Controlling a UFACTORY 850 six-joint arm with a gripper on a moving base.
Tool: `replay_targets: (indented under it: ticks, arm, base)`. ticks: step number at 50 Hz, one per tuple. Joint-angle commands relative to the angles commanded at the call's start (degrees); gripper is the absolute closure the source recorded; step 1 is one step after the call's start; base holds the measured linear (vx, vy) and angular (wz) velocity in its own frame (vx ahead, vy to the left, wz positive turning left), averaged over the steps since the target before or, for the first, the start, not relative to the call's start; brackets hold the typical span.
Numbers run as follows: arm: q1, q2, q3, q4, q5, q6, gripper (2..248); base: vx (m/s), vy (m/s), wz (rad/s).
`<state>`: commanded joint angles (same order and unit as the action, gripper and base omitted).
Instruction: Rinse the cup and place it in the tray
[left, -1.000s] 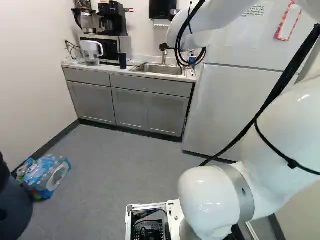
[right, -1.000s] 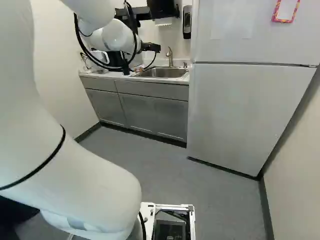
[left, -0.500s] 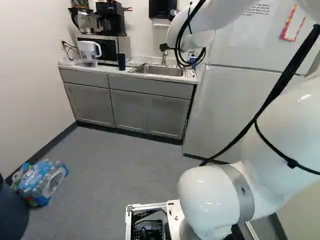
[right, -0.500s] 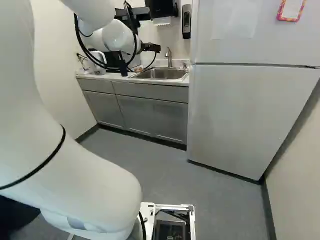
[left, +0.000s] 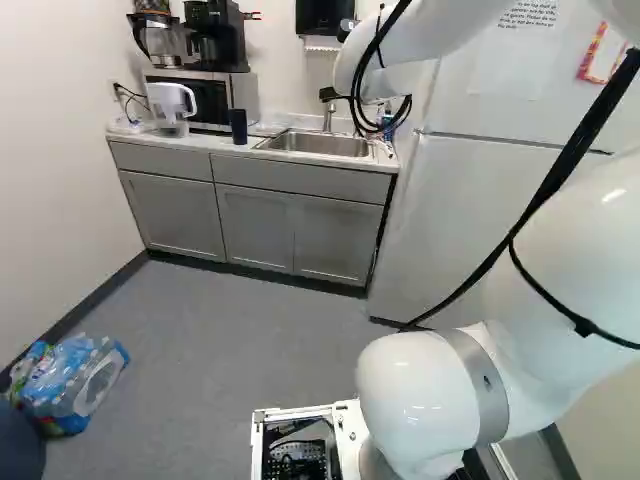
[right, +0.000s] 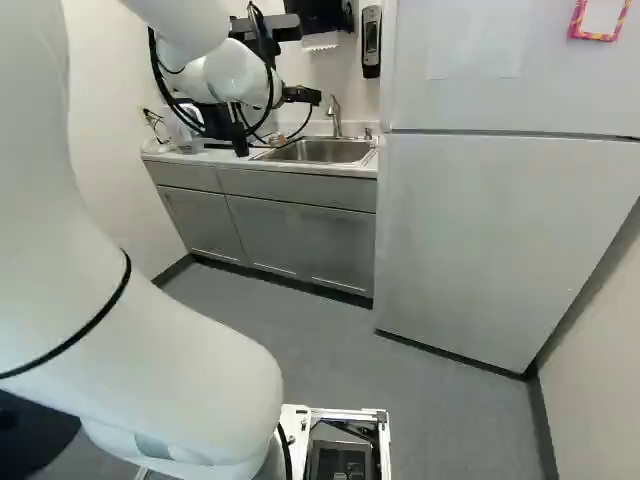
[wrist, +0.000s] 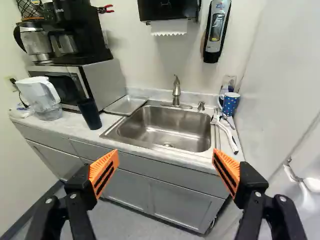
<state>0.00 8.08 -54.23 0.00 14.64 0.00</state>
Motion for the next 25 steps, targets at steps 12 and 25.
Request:
replay_targets:
  ticks: [12,25]
  arm:
    - [0.0,0.0,0.0,0.0,0.0,0.0,3]
    - [0.0,0.0,0.0,0.0,0.0,0.0,3]
  base:
    - [0.12,-0.001,-0.019]
    - [0.116,-0.003,-0.018]
